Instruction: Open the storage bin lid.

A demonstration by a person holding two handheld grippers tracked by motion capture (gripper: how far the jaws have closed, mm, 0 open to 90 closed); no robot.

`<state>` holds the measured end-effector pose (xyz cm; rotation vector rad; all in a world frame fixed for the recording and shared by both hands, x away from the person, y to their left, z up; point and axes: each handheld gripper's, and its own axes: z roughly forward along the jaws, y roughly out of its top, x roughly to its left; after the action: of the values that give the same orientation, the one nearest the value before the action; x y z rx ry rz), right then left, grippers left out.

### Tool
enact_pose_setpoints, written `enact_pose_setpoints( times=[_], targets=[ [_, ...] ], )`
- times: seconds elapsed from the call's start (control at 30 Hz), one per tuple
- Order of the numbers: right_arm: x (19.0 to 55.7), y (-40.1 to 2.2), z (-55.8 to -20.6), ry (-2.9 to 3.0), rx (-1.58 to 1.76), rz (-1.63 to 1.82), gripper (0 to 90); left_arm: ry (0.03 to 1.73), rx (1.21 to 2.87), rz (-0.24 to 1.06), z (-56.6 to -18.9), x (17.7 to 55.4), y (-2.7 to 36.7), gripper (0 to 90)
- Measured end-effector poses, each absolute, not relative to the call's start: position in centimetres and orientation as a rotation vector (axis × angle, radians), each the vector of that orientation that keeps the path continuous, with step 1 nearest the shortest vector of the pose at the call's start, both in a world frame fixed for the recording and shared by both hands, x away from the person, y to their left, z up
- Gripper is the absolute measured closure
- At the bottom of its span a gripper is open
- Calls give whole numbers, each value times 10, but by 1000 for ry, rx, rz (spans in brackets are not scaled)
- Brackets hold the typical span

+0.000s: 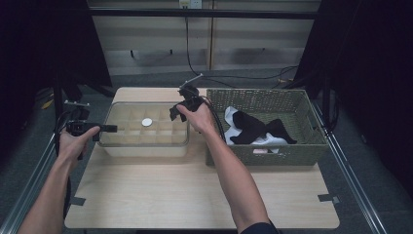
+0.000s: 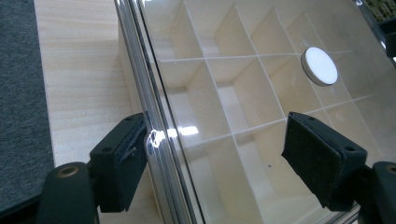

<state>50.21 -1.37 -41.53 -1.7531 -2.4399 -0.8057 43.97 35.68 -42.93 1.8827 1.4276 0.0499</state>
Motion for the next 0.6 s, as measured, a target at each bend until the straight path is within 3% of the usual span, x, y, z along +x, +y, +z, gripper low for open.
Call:
enact_pose_setpoints(
  times=[0.1, 0.27, 0.6],
  targets=[
    [502, -15, -416, -2428, -1755, -821, 147, 1434, 1885, 46, -430, 441, 358, 237],
    [501, -27, -414, -2319, -1774, -931, 287, 1447, 1873, 56, -430, 441, 361, 279],
    [496, -44, -407, -2222, -1766, -1126, 403, 1454, 1864, 56, -431, 441, 361, 327]
  ],
)
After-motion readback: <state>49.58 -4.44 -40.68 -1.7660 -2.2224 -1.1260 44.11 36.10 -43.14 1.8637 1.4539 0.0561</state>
